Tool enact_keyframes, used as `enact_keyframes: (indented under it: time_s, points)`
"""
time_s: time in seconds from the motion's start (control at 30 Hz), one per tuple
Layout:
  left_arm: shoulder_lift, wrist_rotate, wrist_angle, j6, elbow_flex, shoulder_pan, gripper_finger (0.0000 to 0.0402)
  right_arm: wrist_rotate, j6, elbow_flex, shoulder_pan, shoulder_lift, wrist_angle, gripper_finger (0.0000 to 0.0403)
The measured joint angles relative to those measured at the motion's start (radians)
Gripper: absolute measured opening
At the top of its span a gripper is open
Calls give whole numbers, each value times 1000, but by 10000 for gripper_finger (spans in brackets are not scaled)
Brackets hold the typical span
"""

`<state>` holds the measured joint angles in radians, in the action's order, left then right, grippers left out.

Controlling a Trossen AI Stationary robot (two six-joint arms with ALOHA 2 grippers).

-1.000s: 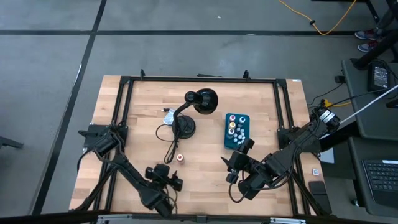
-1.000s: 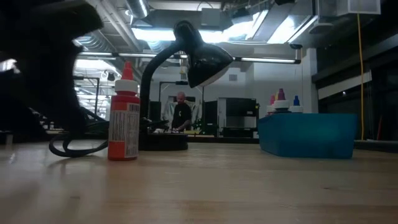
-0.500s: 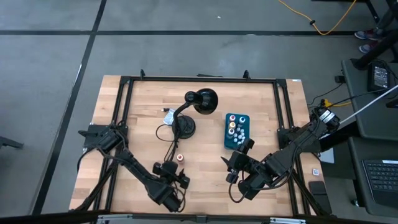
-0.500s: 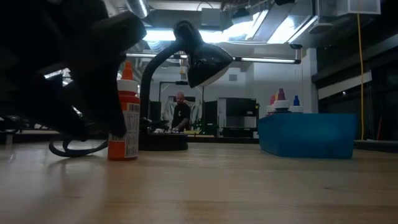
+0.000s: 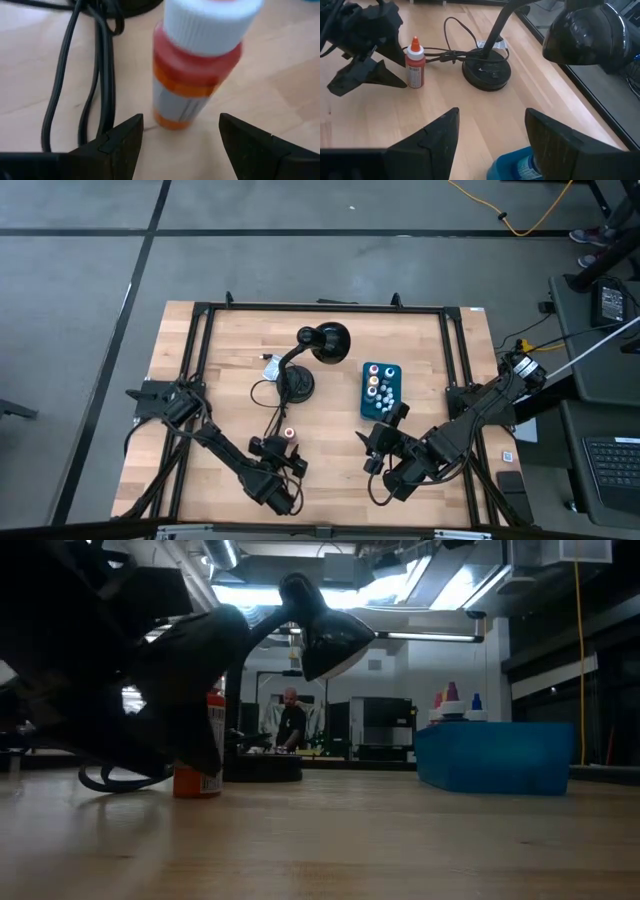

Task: Pick & Place food coloring
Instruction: Put the large orange food coloring bottle into the blue bin

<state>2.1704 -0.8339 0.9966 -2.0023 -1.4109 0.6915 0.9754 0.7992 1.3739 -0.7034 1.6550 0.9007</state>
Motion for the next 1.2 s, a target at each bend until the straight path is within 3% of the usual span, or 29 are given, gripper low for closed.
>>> enact_keyframes:
  time_s: [0.63, 0.77, 1.07, 1.2]
  points:
    - [7, -22, -22, 79, 0, -48, 250, 1, 3, 0, 0, 0, 3, 227]
    - [27, -13, -40, 80, 0, -50, 226, -1, 3, 0, 0, 0, 3, 227]
    - [37, -35, -58, 110, 0, -37, 132, -8, 3, 0, 0, 0, 2, 227]
    - [17, -50, -60, 205, -24, -18, 131, -44, -12, 0, 0, 0, -5, 227]
